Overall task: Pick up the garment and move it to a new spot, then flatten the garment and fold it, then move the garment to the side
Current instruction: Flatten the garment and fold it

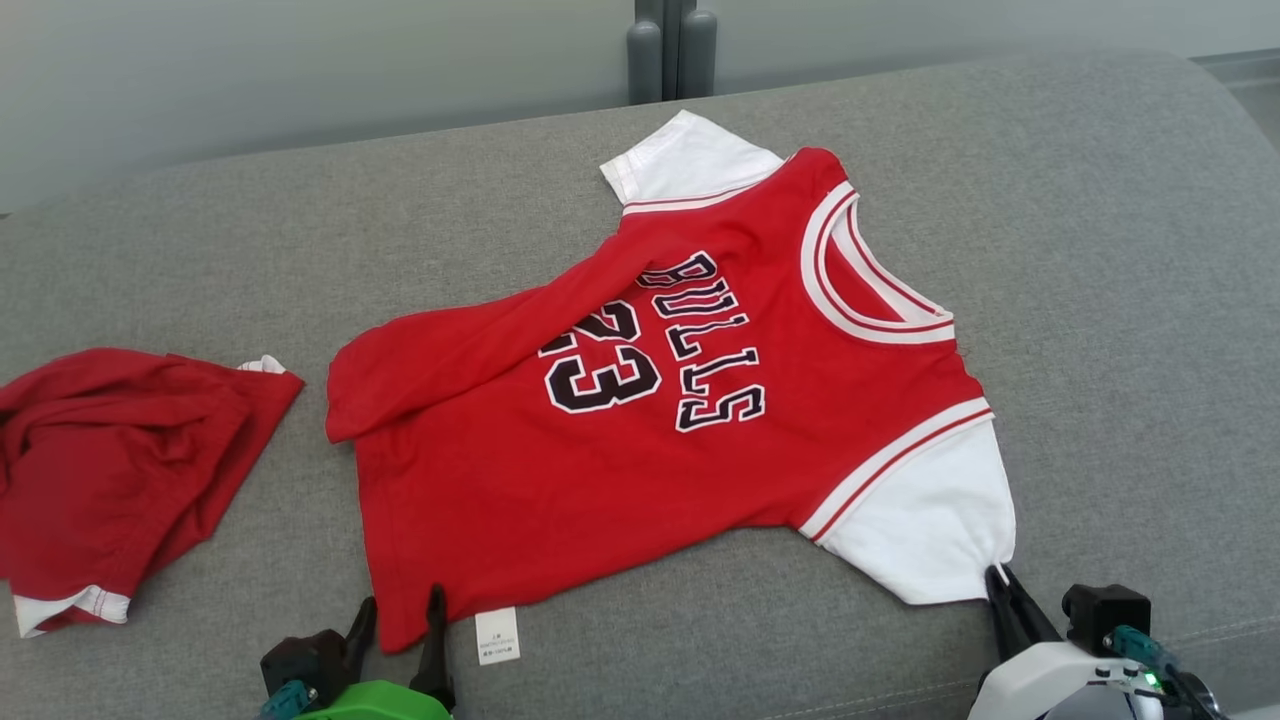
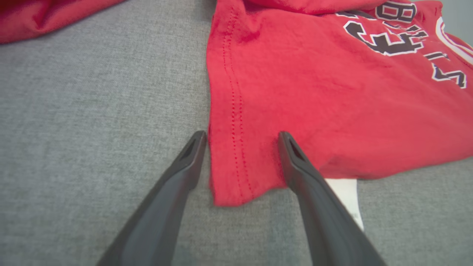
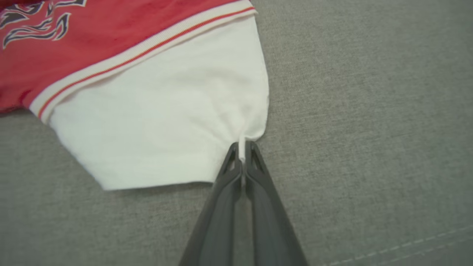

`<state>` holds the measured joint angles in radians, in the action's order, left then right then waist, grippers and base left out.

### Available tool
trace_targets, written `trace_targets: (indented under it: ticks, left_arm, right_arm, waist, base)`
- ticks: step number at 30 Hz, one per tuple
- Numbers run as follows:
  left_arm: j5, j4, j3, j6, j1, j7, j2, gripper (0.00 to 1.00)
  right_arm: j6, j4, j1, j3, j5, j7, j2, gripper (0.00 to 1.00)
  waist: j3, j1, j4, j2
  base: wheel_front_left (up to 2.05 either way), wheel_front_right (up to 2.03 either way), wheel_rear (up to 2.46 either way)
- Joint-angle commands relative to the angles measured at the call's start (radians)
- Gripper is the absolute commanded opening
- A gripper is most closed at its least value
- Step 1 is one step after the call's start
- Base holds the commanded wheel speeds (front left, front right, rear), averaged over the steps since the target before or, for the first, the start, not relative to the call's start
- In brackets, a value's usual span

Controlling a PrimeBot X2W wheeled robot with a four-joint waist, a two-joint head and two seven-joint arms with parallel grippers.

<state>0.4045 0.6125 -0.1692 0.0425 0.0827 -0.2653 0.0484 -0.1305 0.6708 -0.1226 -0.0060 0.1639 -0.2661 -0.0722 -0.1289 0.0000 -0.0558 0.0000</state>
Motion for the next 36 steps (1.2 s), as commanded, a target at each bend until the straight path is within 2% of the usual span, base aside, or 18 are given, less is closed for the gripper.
trace_targets:
  ticks: [1, 2, 3, 9, 14, 18, 19, 23, 26, 30, 36]
  left_arm:
    - [0.010, 0.014, -0.018, -0.011, -0.018, 0.002, 0.004, 0.49]
    - [0.011, 0.016, -0.026, -0.017, -0.020, 0.002, 0.004, 0.17]
    - [0.021, 0.017, -0.028, -0.024, -0.023, 0.002, 0.004, 0.00]
    - [0.044, 0.006, -0.066, -0.048, -0.049, 0.002, 0.003, 0.00]
    - [0.051, -0.078, -0.082, -0.069, -0.100, 0.001, 0.005, 0.00]
    - [0.001, -0.141, -0.012, -0.021, -0.071, 0.001, 0.005, 0.00]
    - [-0.023, -0.173, 0.026, 0.008, -0.040, 0.001, 0.005, 0.00]
    - [-0.079, -0.204, 0.090, 0.061, 0.060, 0.001, 0.007, 0.00]
    - [-0.117, -0.196, 0.098, 0.081, 0.172, 0.001, 0.027, 0.00]
    - [-0.136, -0.129, 0.055, 0.087, 0.332, 0.001, 0.068, 0.00]
    - [-0.105, -0.008, -0.062, 0.088, 0.639, 0.001, 0.145, 0.00]
  right_arm:
    - [0.000, -0.014, 0.032, -0.006, -0.016, 0.003, 0.009, 0.00]
    - [0.000, -0.026, 0.040, -0.008, -0.013, 0.003, 0.011, 0.00]
    - [0.000, -0.035, 0.048, -0.007, -0.008, 0.003, 0.012, 0.00]
    - [0.000, -0.069, 0.075, 0.009, 0.030, 0.002, -0.010, 0.00]
    - [0.000, -0.116, 0.102, 0.011, 0.078, 0.002, -0.030, 0.00]
    - [0.000, -0.206, 0.086, 0.003, 0.117, 0.001, -0.046, 0.00]
    - [0.000, -0.263, 0.060, -0.001, 0.132, 0.001, -0.061, 0.00]
    - [0.000, -0.366, -0.012, 0.014, 0.163, 0.001, -0.101, 0.00]
    - [0.000, -0.415, -0.100, 0.035, 0.178, 0.001, -0.138, 0.00]
    - [0.000, -0.393, -0.240, 0.090, 0.187, 0.001, -0.188, 0.00]
    - [0.000, -0.295, -0.541, 0.184, 0.201, 0.001, -0.259, 0.00]
  waist:
    - [0.007, 0.0000, 0.003, 0.0000]
    - [0.011, 0.0000, 0.003, 0.0000]
    - [0.015, 0.0000, 0.003, 0.0000]
    - [0.055, 0.0000, 0.005, 0.0000]
    - [0.122, 0.0000, 0.010, 0.0000]
    - [0.156, 0.0000, 0.017, 0.0000]
    - [0.167, 0.0000, 0.021, 0.0000]
    - [0.165, 0.0000, 0.024, 0.0000]
    - [0.143, 0.0000, 0.027, 0.0000]
    - [0.083, 0.0000, 0.027, 0.0000]
    - [-0.129, 0.0000, 0.030, 0.0000]
  base:
    - [0.00, 0.00, 0.00]
    - [0.00, 0.00, 0.00]
    - [0.00, 0.00, 0.00]
    - [0.00, 0.00, 0.00]
    - [0.00, 0.00, 0.00]
    - [0.00, 0.00, 0.00]
    - [0.00, 0.00, 0.00]
    - [0.00, 0.00, 0.00]
    - [0.00, 0.00, 0.00]
    - [0.00, 0.00, 0.00]
    - [0.00, 0.00, 0.00]
